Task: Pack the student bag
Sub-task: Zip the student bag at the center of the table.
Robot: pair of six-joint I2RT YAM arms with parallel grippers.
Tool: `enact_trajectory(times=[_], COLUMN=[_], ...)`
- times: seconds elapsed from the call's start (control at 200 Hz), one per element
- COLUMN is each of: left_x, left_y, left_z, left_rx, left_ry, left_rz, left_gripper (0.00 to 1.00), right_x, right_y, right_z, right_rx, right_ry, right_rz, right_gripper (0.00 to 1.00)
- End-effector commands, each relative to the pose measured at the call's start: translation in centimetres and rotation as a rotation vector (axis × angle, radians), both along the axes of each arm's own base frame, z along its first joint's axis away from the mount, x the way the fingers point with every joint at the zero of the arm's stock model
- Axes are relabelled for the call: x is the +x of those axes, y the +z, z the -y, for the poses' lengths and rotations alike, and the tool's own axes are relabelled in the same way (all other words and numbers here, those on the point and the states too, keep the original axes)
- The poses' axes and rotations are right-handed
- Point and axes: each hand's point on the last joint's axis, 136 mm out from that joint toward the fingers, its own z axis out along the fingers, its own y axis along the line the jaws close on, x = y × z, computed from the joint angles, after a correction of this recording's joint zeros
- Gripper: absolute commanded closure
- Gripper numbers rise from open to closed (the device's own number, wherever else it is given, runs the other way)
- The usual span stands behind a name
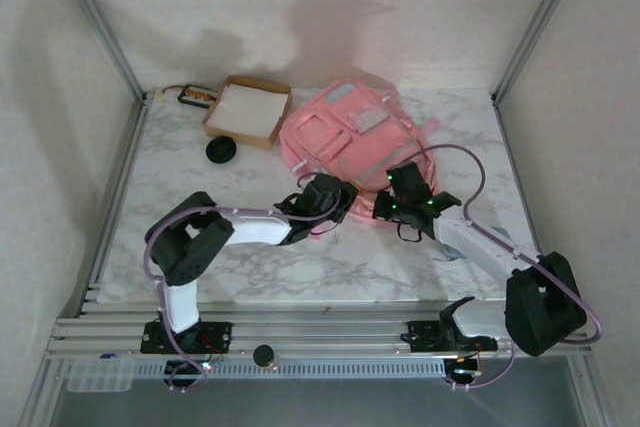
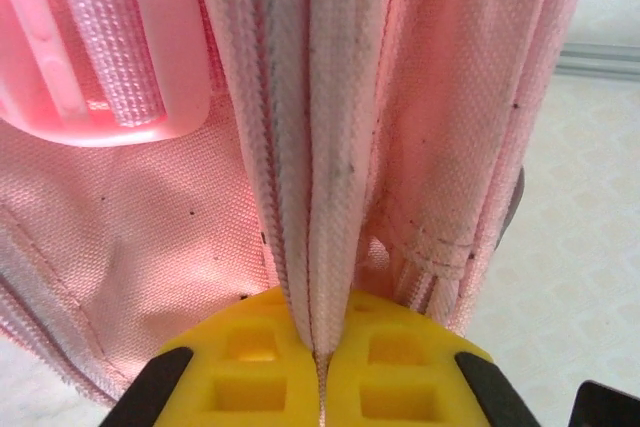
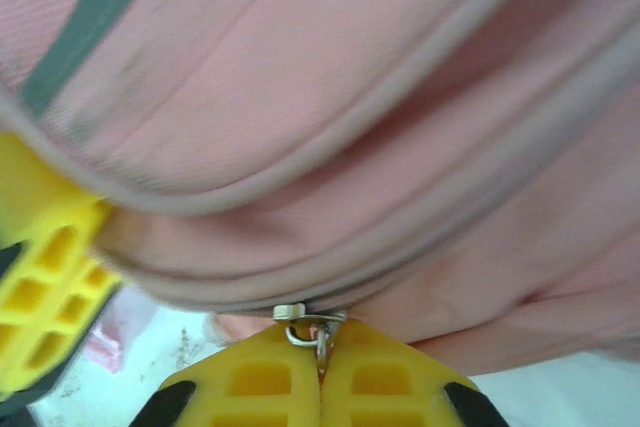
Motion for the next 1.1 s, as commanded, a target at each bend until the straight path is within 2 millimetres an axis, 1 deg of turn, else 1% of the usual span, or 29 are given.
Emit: enact_trajectory(times=[0.0, 0.035, 0.06, 0.1, 0.16, 0.245, 0.295, 0.34, 0.386, 0.431, 0.471, 0.506, 0.541, 0.601, 0.641, 0.661, 0.711, 0.726, 0.756, 0.761, 0.771, 0.826, 0.896, 0.906, 0.951, 1.011, 1.026, 1.097], left_x=[0.9, 0.7, 0.3, 0.1, 0.2, 0.9, 1.3, 1.9, 2.6, 3.2, 3.9, 4.3, 4.6, 5.1, 5.1, 5.0, 4.3, 4.0, 3.2, 3.0, 2.8, 0.9, -1.4, -1.8, -2.9, -4.0, -4.3, -5.0], left_y=[-0.6, -0.2, -0.6, -0.3, -0.6, -1.5, -1.6, -1.6, -1.2, -1.2, -0.8, -0.6, -0.3, 0.9, 1.6, 2.0, 3.0, 3.1, 3.6, 3.4, 3.7, 3.9, 4.6, 4.3, 4.4, 4.5, 4.2, 4.4], left_z=[-7.7, -9.0, -10.1, -11.3, -13.3, -17.3, -19.1, -21.3, -22.9, -24.6, -25.4, -25.7, -25.5, -24.1, -23.6, -23.3, -22.5, -22.4, -21.9, -21.8, -21.6, -20.7, -18.9, -18.7, -17.4, -15.0, -14.4, -11.4], left_rx=[0.202, 0.209, 0.235, 0.266, 0.349, 0.445, 0.476, 0.515, 0.556, 0.59, 0.594, 0.586, 0.565, 0.503, 0.464, 0.44, 0.384, 0.372, 0.343, 0.339, 0.324, 0.244, 0.131, 0.125, 0.082, 0.025, 0.015, -0.076], left_ry=[0.14, 0.143, 0.142, 0.132, 0.099, 0.092, 0.074, 0.095, 0.098, 0.116, 0.118, 0.115, 0.11, 0.069, 0.066, 0.064, 0.06, 0.062, 0.063, 0.063, 0.063, 0.076, 0.099, 0.102, 0.114, 0.101, 0.099, 0.089], left_rz=[0.018, 0.027, 0.016, 0.029, 0.021, -0.012, -0.005, -0.023, -0.003, -0.025, -0.014, -0.007, 0.001, 0.051, 0.062, 0.073, 0.093, 0.089, 0.09, 0.083, 0.088, 0.08, 0.09, 0.081, 0.07, 0.051, 0.034, 0.019], left_gripper=[1.0, 1.0, 1.0, 1.0, 1.0, 1.0, 1.0, 1.0, 1.0, 1.0, 1.0, 1.0, 1.0, 1.0, 1.0, 0.94, 0.72, 0.67, 0.61, 0.6, 0.59, 0.5, 0.47, 0.46, 0.44, 0.4, 0.39, 0.37], right_x=[0.3, 0.2, 0.3, 0.5, 1.1, 2.2, 2.7, 3.0, 3.3, 3.3, 3.2, 3.0, 2.8, 2.2, 1.9, 1.7, 1.4, 1.3, 1.2, 1.3, 1.2, 1.1, 0.9, 0.8, 0.7, 0.7, 0.7, 0.7], right_y=[1.8, 2.0, 2.0, 2.2, 2.6, 2.7, 2.7, 2.8, 3.1, 3.2, 3.2, 3.3, 3.2, 3.1, 3.1, 3.1, 3.3, 3.3, 3.4, 3.5, 3.5, 3.6, 3.3, 3.2, 2.7, 2.1, 2.0, 1.8], right_z=[4.3, 5.0, 5.5, 6.1, 6.4, 6.4, 6.4, 6.3, 5.8, 5.0, 4.2, 3.1, 1.9, 0.1, -1.3, -2.0, -3.1, -3.3, -3.6, -3.7, -3.7, -4.1, -4.3, -4.4, -4.5, -4.6, -4.6, -4.8], right_rx=[-0.112, -0.13, -0.138, -0.14, -0.115, -0.113, -0.129, -0.131, -0.113, -0.086, -0.069, -0.052, -0.033, -0.007, 0.011, 0.019, 0.034, 0.04, 0.055, 0.057, 0.06, 0.087, 0.102, 0.103, 0.106, 0.103, 0.104, 0.11], right_ry=[-0.1, -0.118, -0.132, -0.144, -0.152, -0.15, -0.15, -0.147, -0.131, -0.102, -0.077, -0.035, 0.004, 0.054, 0.095, 0.115, 0.141, 0.144, 0.149, 0.148, 0.149, 0.162, 0.168, 0.17, 0.177, 0.181, 0.182, 0.187], right_rz=[0.054, 0.052, 0.053, 0.059, 0.068, 0.075, 0.071, 0.076, 0.09, 0.097, 0.099, 0.104, 0.104, 0.099, 0.102, 0.103, 0.105, 0.103, 0.105, 0.106, 0.105, 0.111, 0.106, 0.105, 0.095, 0.082, 0.08, 0.081], right_gripper=[1.0, 1.0, 1.0, 1.0, 1.0, 1.0, 1.0, 1.0, 1.0, 1.0, 1.0, 1.0, 1.0, 1.0, 1.0, 1.0, 1.0, 1.0, 1.0, 1.0, 1.0, 1.0, 1.0, 1.0, 1.0, 1.0, 1.0, 1.0])
